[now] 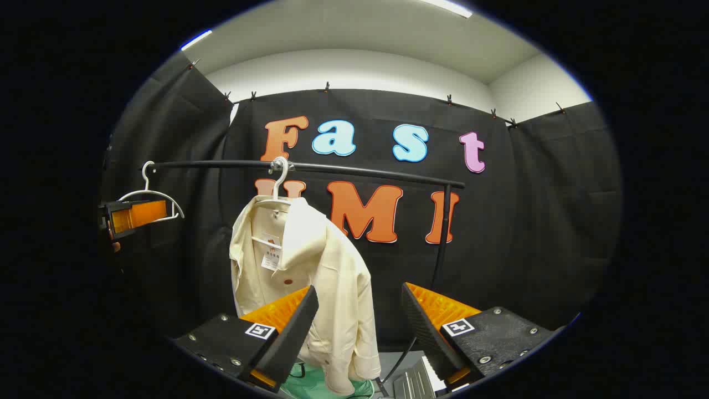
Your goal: Grasp the clothes on the hanger with both hands and then place them into the laundry hamper below.
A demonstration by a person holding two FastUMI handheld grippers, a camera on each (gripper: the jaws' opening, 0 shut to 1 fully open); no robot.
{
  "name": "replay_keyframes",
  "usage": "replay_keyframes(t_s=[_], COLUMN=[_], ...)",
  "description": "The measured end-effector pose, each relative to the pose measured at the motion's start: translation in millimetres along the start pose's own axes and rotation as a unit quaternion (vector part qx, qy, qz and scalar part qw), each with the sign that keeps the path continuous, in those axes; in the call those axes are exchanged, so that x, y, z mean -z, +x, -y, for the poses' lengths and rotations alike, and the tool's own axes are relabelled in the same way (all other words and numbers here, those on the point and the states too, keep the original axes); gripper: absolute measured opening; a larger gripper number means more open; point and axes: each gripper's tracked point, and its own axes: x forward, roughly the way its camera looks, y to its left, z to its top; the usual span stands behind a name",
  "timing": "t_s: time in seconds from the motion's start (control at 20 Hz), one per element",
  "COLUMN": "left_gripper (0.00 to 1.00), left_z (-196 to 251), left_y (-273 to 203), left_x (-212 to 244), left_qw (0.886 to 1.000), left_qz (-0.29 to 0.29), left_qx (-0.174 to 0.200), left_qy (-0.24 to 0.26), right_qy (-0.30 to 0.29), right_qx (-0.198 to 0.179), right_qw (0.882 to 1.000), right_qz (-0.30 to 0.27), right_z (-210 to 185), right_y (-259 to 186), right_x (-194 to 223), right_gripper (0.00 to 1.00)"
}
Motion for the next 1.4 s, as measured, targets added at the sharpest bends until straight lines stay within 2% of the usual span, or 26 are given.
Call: replay_keyframes(t_s=[0.05,0.1,0.55,0.6,0.7,0.8,0.9,0.95,1.0,1.1,1.2,1.3,1.35,1.4], left_gripper=[1.00,0.96,1.00,0.93,0.96,1.00,1.00,0.96,1.00,1.00,0.96,0.96,1.00,0.96], left_z=[0,0,-5,-7,-9,-12,-13,-14,-15,-15,-15,-17,-17,-18], left_y=[0,1,0,-1,-2,-3,-2,-2,-1,0,1,1,1,1], left_x=[-1,-1,-3,-3,-3,-1,2,3,3,5,10,15,17,20], left_qw=[1.000,1.000,1.000,1.000,1.000,1.000,1.000,1.000,1.000,1.000,1.000,1.000,1.000,1.000], left_qz=[0.001,0.002,0.004,0.005,0.005,0.003,-0.002,-0.003,-0.003,-0.004,-0.009,-0.013,-0.015,-0.017], left_qx=[0.000,0.000,-0.008,-0.010,-0.013,-0.015,-0.015,-0.016,-0.016,-0.015,-0.015,-0.015,-0.016,-0.016], left_qy=[-0.001,-0.001,0.003,0.004,0.003,0.000,-0.003,-0.004,-0.006,-0.007,-0.006,-0.006,-0.006,-0.006], right_qy=[-0.001,-0.003,-0.002,-0.002,-0.004,-0.006,-0.007,-0.007,-0.007,-0.008,-0.008,-0.009,-0.011,-0.011], right_qx=[0.001,0.001,-0.016,-0.018,-0.026,-0.032,-0.037,-0.039,-0.041,-0.047,-0.044,-0.035,-0.031,-0.029], right_qw=[1.000,1.000,1.000,1.000,1.000,0.999,0.999,0.999,0.999,0.998,0.998,0.999,0.999,0.999], right_qz=[0.001,0.002,-0.001,-0.002,-0.005,-0.010,-0.014,-0.016,-0.020,-0.029,-0.033,-0.033,-0.036,-0.039], right_z=[0,0,-17,-19,-25,-32,-39,-42,-48,-59,-62,-60,-60,-61], right_y=[1,1,7,9,10,13,14,15,17,23,28,34,38,42], right_x=[0,0,2,4,7,14,20,26,31,45,55,64,70,75], right_gripper=[0.94,0.94,0.94,0.94,0.94,0.94,0.94,0.94,0.94,0.94,0.94,0.94,0.94,0.94])
